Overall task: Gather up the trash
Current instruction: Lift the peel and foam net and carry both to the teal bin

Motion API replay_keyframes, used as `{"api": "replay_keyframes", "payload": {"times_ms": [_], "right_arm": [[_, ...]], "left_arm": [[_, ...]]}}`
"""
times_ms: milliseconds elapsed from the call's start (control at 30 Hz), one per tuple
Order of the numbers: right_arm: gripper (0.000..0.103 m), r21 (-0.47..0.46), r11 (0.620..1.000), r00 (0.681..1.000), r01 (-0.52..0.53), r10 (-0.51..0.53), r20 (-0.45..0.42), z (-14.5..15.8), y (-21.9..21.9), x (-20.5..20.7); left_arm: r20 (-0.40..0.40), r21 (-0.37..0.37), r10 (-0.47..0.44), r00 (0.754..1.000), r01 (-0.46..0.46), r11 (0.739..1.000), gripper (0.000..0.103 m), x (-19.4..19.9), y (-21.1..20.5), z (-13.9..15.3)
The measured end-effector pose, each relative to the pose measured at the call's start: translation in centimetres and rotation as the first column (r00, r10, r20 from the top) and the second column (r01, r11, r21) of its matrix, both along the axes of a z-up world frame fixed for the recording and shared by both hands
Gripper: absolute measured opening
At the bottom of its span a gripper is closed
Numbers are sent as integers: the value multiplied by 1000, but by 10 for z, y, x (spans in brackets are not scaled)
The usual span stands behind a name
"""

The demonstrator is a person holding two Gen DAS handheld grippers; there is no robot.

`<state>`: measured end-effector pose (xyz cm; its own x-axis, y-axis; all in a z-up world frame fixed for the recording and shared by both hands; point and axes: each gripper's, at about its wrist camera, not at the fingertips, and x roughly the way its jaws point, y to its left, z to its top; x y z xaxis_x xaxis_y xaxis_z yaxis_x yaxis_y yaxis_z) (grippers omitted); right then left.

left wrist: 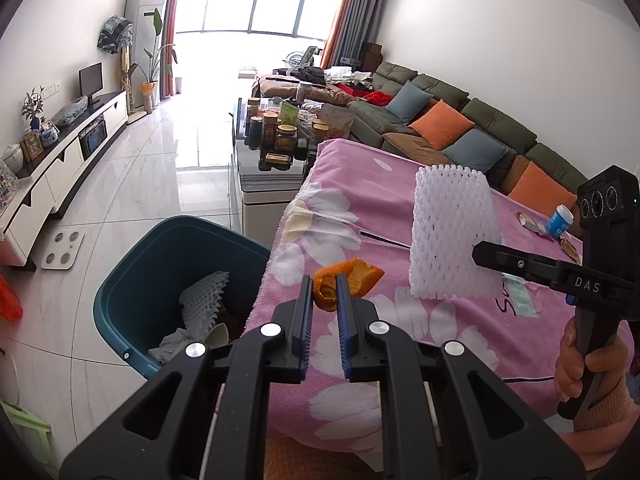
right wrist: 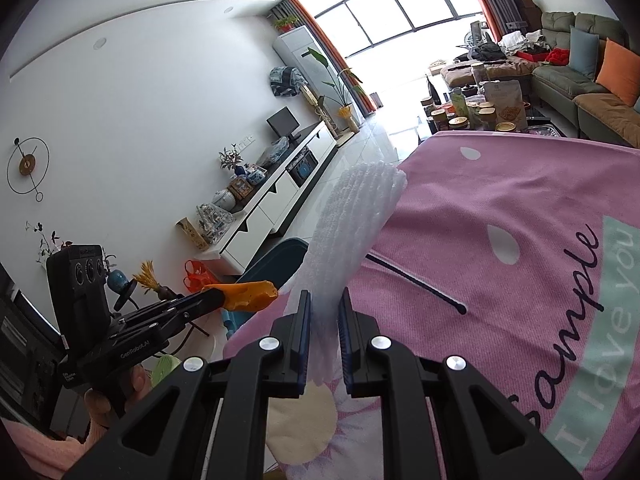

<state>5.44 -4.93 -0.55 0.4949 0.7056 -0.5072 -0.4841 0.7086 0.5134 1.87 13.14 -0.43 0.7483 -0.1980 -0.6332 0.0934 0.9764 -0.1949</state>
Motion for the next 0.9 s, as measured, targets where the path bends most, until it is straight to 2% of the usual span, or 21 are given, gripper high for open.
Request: {"api": "replay_keyframes", "payload": {"times_ms": [900], "right_arm": [[12,-25,994,994,-106,106,-2,3,51,12]], "left_arm": [[18,10,96,995,-97,995,12,-9,36,6]]}}
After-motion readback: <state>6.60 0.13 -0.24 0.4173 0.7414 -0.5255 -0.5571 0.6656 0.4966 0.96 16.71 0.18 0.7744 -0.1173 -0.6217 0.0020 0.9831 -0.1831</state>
